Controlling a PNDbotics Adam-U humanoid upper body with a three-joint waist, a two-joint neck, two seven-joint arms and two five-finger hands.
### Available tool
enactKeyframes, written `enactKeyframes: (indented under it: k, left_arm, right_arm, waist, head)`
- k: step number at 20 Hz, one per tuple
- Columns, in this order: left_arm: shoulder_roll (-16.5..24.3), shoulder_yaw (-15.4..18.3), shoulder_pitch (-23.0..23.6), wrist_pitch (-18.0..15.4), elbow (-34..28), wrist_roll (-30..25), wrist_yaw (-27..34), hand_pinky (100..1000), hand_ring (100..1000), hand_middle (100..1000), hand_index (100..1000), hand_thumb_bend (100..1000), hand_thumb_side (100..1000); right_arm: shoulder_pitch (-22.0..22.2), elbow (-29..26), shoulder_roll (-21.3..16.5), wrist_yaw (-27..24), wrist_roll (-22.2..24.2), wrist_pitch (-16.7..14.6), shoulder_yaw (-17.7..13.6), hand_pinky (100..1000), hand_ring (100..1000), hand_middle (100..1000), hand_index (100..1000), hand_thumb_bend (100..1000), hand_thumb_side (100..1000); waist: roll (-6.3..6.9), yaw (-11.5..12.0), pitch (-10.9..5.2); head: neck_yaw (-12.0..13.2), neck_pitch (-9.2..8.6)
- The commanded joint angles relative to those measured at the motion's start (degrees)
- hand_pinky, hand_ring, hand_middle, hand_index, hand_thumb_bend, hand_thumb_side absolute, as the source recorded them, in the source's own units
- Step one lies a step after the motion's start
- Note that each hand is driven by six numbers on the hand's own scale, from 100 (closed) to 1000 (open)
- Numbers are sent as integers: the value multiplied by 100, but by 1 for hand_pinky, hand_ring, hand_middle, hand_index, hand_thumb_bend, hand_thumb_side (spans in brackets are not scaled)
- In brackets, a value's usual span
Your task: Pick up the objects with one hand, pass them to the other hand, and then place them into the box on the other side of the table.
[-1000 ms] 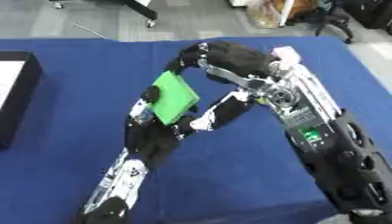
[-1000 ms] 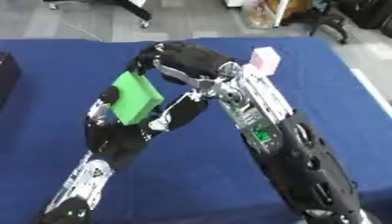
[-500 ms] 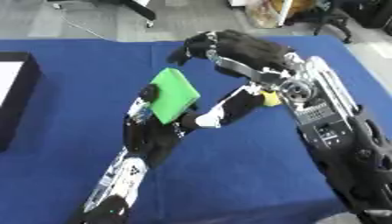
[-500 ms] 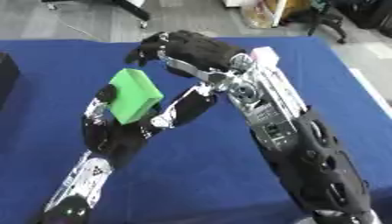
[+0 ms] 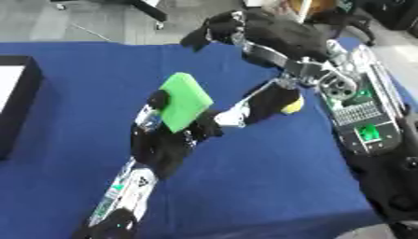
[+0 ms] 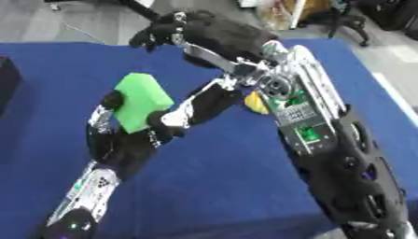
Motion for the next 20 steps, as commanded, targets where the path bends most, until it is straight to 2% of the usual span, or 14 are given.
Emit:
enactKeyframes:
  k: [1,6,11,16,20]
  left_arm:
    - [-22,46,-44,-25,-52,34,-78,691,480,411,584,143,606]
    - [-6,177,-29,-121,-50,123,-104,691,480,412,585,144,601]
    - [147,493,-110,-326,-100,370,-231,703,491,423,585,138,605]
    - [522,912,-314,-548,-160,738,-565,718,510,443,578,100,617]
    - [1026,1327,-642,-626,-102,1078,-898,732,532,464,572,100,622]
  right_arm:
    - [-90,-287,-136,30,-33,53,-167,778,783,714,870,537,479]
    - [-30,-388,-192,-1,-237,55,-371,778,781,712,862,535,485]
    - [112,-391,-266,-15,-529,-15,-542,779,780,709,857,531,482]
    - [237,-391,-322,-106,-560,-107,-534,778,783,708,853,528,473]
    - [355,-391,-363,-147,-497,-122,-519,777,784,709,852,531,469]
  waist:
    - [15,-17,-88]
    - [16,-44,-92]
    - [23,-81,-105]
    - [37,-76,-127]
    - [84,-53,-171]
  head:
    - [28,-17]
    - [58,-17]
    - [93,-17]
    - [70,-17]
    - [76,-17]
